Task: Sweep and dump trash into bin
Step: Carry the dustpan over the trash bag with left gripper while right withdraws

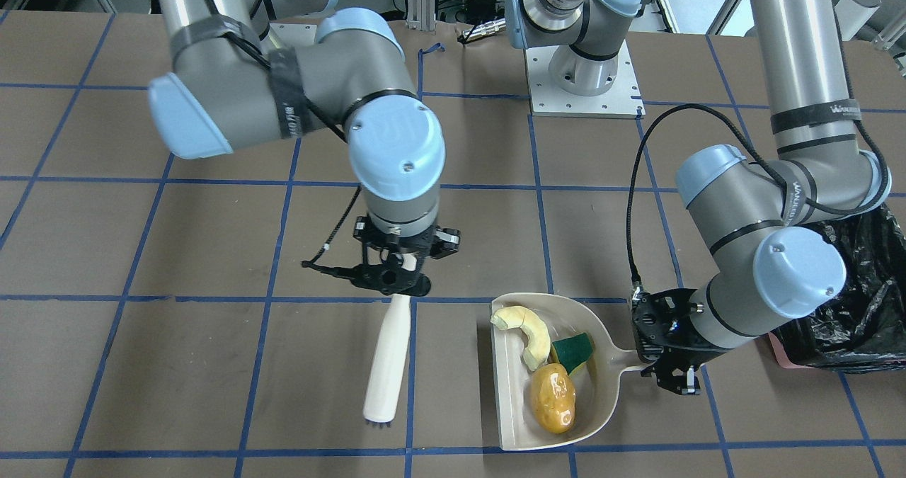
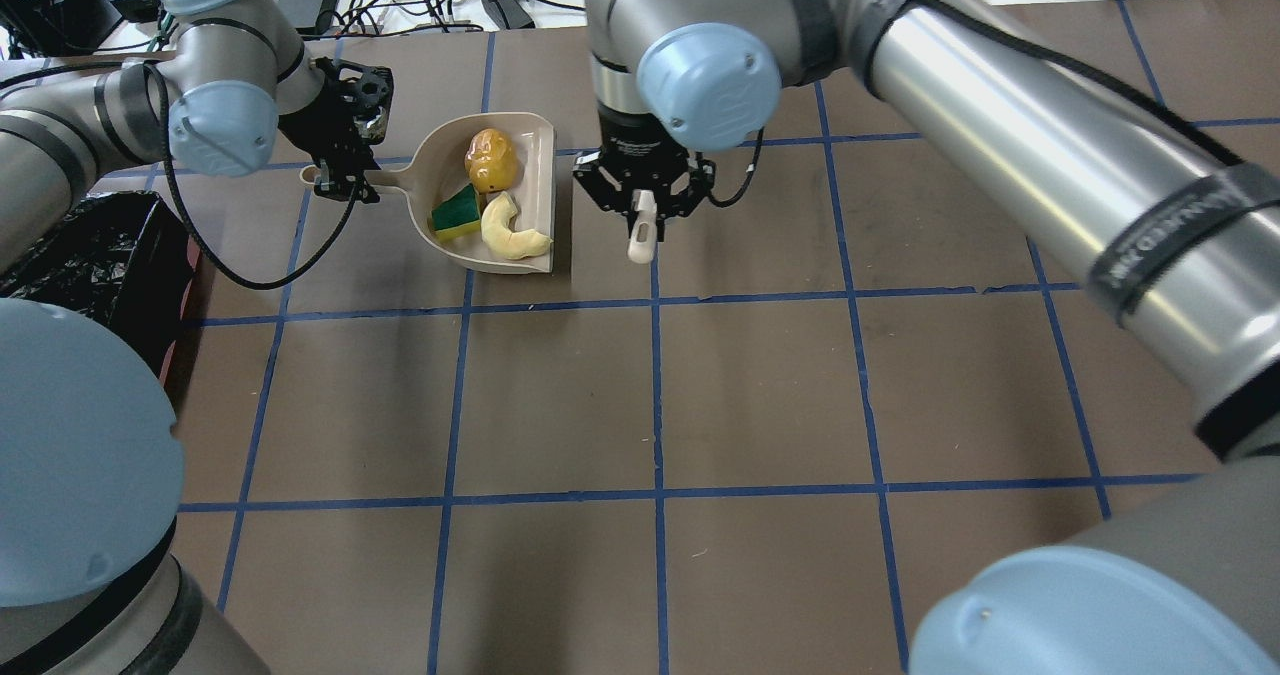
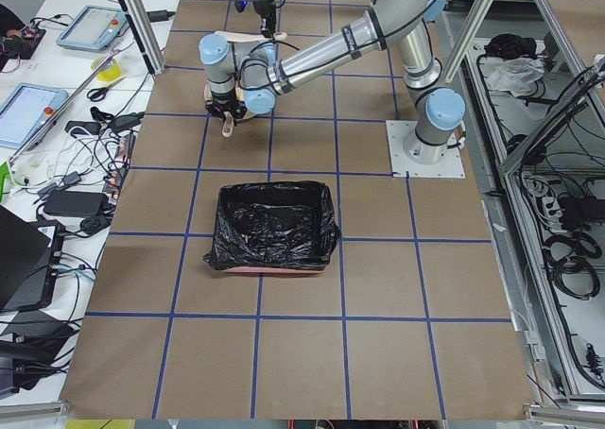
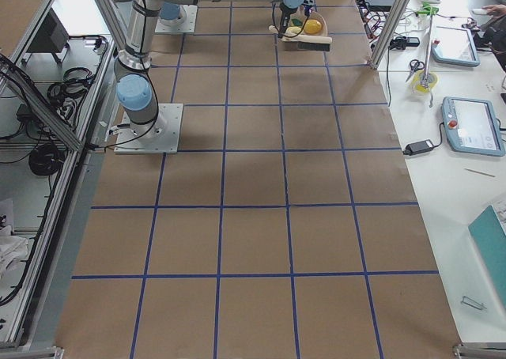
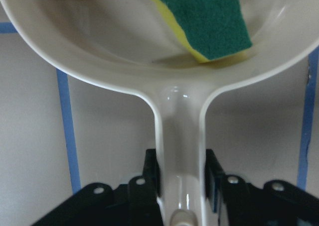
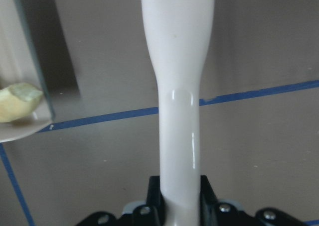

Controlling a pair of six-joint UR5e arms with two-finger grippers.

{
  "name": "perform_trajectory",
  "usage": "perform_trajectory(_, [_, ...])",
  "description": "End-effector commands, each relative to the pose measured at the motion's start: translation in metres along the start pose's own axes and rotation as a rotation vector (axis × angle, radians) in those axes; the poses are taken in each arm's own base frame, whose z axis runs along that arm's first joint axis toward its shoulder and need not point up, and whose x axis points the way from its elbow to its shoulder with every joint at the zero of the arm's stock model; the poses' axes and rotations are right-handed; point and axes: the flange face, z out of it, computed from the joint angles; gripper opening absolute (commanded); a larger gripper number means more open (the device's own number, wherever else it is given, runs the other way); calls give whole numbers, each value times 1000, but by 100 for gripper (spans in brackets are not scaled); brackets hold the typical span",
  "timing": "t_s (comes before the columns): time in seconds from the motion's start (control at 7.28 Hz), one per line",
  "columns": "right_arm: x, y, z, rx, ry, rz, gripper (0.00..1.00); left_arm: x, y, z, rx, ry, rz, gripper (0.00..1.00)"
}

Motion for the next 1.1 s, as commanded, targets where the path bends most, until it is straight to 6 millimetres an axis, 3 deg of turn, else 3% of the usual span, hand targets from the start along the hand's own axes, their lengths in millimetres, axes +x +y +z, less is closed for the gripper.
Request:
perform_trajectory(0.0, [137,-2,-25,16,27,-32,0,16,25,-46,75,18,-59,0])
perform_trajectory(0.14, [186,-6,-20,-1,33,-39,0,29,38,-77,76,37,-41,0])
perform_trajectory(0.27, [226,-14,-11,-26,72,-27,0,46,74,-104,90,63,-55,0])
perform_trajectory(0.55, [301,-28,28,-59,73,-68,0,92,204,-138,134,70,-106,0])
perform_trajectory(0.69, [342,-40,56,3,57,-115,0,115,254,-161,146,74,-144,0])
perform_trajectory(0.82, [358,-41,79,-9,61,-203,0,134,311,-188,126,70,-139,0])
perform_trajectory(0.96, [374,-46,82,10,67,-230,0,155,368,-208,53,79,-159,0])
